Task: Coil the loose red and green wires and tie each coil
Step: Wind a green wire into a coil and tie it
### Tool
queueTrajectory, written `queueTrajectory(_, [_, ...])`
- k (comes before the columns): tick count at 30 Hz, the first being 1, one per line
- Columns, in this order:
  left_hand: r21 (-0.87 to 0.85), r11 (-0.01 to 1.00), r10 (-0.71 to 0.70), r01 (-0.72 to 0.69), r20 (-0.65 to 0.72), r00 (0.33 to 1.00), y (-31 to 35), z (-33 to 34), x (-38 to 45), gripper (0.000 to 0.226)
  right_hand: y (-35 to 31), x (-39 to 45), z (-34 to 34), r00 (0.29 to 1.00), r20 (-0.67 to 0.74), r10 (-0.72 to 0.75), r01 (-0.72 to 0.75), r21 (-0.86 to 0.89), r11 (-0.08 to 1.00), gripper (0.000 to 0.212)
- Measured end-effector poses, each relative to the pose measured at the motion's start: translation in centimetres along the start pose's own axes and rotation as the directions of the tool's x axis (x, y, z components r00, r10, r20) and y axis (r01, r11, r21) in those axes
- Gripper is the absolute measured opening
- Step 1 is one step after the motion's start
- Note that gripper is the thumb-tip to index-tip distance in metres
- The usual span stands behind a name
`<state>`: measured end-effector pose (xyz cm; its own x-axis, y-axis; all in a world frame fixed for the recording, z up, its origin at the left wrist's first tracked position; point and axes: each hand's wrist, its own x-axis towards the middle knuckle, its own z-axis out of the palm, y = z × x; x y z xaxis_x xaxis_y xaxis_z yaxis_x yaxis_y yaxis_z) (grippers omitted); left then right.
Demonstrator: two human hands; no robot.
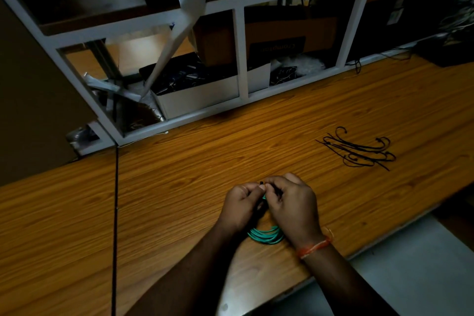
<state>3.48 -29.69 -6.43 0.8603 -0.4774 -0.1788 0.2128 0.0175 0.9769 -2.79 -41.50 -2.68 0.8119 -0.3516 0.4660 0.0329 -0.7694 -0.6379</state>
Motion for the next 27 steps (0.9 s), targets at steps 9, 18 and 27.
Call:
queueTrajectory(9, [0.013, 1.0, 0.011, -0.011, 0.0, 1.0, 0.19, 0.01, -0.24, 0.034, -0.06, -0.2, -0.08, 1.0, 0.002, 0.023, -0.023, 0.008, 1.0, 0.012])
queueTrajectory(18, [0.005, 1.0, -0.003, 0.003, 0.013, 1.0, 0.25, -0.01, -0.29, 0.035, -0.05, -0.07, -0.04, 0.999, 0.027, 0.039, -0.039, 0.002, 0.999, 0.012])
queueTrajectory(27, [0.005, 1.0, 0.029, -0.029, 0.035, 0.999, 0.04, -0.05, -0.33, 0.032, -0.23, 0.4, 0.07, 0.997, 0.076, 0.03, -0.026, -0.052, 0.998, 0.011])
